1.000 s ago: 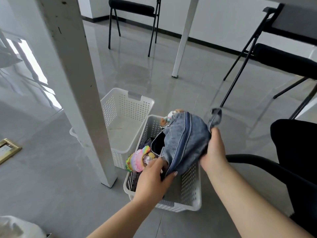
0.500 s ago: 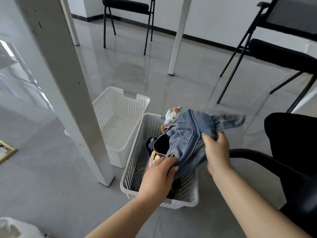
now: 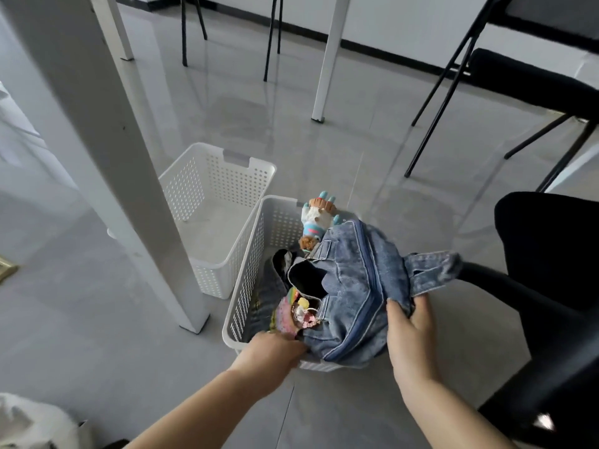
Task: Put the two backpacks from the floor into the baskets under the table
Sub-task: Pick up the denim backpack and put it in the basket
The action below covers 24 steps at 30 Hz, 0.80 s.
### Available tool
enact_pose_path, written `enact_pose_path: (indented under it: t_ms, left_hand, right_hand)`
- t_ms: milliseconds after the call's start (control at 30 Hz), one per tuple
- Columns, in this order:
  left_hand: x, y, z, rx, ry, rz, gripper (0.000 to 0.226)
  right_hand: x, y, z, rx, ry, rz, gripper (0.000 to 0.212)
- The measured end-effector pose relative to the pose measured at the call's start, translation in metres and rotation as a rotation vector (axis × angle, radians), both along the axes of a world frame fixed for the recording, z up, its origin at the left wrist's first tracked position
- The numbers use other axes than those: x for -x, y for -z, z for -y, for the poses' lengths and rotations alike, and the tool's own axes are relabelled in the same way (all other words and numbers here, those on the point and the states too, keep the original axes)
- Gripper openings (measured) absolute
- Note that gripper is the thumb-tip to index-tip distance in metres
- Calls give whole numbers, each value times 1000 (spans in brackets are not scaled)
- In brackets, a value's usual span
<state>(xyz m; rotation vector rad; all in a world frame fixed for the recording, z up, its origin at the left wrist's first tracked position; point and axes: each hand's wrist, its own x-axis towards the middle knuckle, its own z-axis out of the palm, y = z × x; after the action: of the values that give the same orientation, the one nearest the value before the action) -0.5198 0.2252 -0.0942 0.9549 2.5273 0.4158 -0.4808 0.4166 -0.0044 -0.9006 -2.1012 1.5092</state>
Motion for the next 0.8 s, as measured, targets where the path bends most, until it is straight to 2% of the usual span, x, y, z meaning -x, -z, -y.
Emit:
enact_pose_path:
  t_ms: [100, 167, 300, 367, 433, 467, 533, 567, 633, 733, 800]
  left_hand:
    - [5, -6, -1, 23, -46, -38, 32]
    - [9, -12, -2, 53, -111, -69, 34]
    - [17, -16, -5, 100, -222, -78, 38]
    - [19, -15, -5, 101, -239, -52, 32]
    - [19, -18, -6, 86, -229, -44, 29]
    - [20, -19, -8, 69, -228, -34, 33]
    - [20, -20, -15, 5, -235, 14, 40]
    - [20, -20, -19, -29, -230, 40, 39]
    - [21, -20, -24, -56, -200, 61, 35]
    - [20, -18, -24, -66, -198, 52, 32]
    - [19, -15, -23, -72, -187, 62, 43]
  right_hand:
    - [3, 4, -8, -29, 64, 19, 41]
    - [8, 10, -17, 15, 159, 70, 39]
    - [3, 22, -19, 296, 187, 182, 23]
    - [-12, 13, -10, 479, 21, 321, 16]
    - [-26, -1, -5, 531, -235, 592, 21]
    - [-31, -9, -3, 467, -405, 768, 26]
    - [-31, -23, 2, 176, -737, 1092, 34]
    - [-26, -29, 6, 32, -848, 1159, 36]
    - [-6, -43, 17, -60, -950, 1096, 32]
    - [39, -56, 36, -67, -879, 710, 24]
    - [79, -45, 43, -136, -752, 463, 20]
